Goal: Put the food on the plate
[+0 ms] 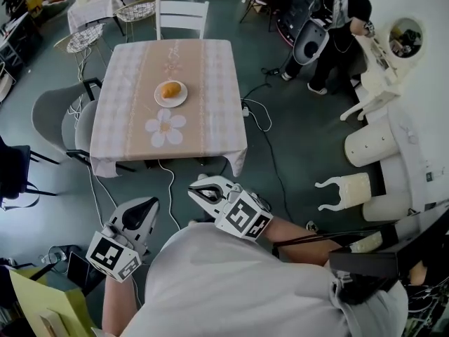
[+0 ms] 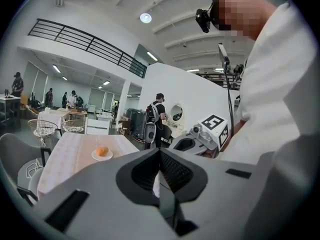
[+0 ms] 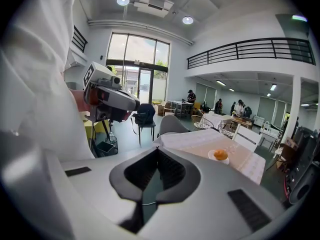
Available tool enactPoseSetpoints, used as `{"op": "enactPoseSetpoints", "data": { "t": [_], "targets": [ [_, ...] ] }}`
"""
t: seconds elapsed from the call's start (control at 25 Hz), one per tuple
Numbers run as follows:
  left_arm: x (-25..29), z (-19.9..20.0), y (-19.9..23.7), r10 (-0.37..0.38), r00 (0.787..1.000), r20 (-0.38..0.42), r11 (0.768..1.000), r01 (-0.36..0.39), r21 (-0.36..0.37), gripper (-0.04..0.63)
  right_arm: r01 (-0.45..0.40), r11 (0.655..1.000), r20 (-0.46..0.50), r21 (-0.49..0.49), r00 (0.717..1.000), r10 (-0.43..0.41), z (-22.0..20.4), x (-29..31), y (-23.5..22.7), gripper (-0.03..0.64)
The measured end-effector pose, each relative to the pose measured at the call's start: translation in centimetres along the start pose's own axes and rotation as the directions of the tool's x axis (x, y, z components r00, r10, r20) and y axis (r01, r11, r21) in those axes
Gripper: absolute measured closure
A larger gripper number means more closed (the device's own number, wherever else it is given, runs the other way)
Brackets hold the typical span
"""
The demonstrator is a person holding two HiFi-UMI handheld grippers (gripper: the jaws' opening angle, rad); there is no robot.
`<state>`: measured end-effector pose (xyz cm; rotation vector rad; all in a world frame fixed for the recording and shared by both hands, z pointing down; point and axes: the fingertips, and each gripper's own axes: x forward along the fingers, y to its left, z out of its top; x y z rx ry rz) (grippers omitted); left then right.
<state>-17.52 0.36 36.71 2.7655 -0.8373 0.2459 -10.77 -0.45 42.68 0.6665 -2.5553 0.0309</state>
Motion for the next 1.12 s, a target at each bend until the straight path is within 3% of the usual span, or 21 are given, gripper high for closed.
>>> {"op": "enactPoseSetpoints", "data": {
  "t": [1.12],
  "targets": [
    [0.6, -1.0, 1.3, -0.033, 0.999, -0.010, 0.999, 0.032, -0.028, 0.586, -0.003, 0.999, -0.028, -0.036, 1.000, 0.002, 0.5, 1.4, -0.1, 0.604]
  ]
}}
